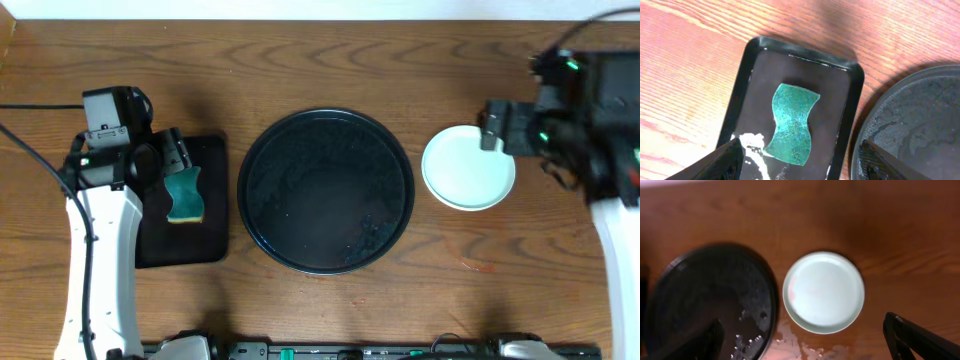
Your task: Clean dirty plates on tray and stack at the side
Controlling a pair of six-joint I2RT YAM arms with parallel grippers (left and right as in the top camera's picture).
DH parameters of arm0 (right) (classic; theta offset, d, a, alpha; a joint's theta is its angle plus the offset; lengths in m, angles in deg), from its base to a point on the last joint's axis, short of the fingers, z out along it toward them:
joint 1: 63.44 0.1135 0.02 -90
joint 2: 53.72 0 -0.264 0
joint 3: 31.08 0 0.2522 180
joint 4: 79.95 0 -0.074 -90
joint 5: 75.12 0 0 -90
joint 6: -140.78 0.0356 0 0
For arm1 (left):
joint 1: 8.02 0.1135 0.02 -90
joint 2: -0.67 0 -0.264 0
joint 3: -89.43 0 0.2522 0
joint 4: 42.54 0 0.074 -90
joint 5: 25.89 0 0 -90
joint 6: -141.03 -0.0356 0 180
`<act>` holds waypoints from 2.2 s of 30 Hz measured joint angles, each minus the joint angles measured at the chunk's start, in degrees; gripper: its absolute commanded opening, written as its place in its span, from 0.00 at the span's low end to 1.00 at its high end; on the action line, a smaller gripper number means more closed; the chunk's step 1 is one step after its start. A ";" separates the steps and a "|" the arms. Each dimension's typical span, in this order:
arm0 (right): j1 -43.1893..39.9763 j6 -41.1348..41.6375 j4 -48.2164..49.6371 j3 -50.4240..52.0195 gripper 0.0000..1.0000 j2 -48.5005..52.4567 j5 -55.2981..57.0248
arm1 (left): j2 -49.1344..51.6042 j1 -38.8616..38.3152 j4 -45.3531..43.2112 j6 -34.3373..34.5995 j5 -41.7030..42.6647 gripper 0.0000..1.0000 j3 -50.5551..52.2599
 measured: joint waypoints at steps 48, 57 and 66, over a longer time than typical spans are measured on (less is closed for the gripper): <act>-2.89 -0.46 63.71 81.66 0.99 -64.63 3.15 | 0.13 0.00 0.07 0.00 0.22 0.76 0.00; -1.33 -0.46 65.64 90.90 0.99 -72.52 2.99 | 0.15 0.00 0.04 0.00 0.20 0.76 0.00; -1.33 -0.46 61.57 90.90 0.99 -72.96 2.97 | 0.15 0.00 0.04 0.00 0.20 0.76 0.00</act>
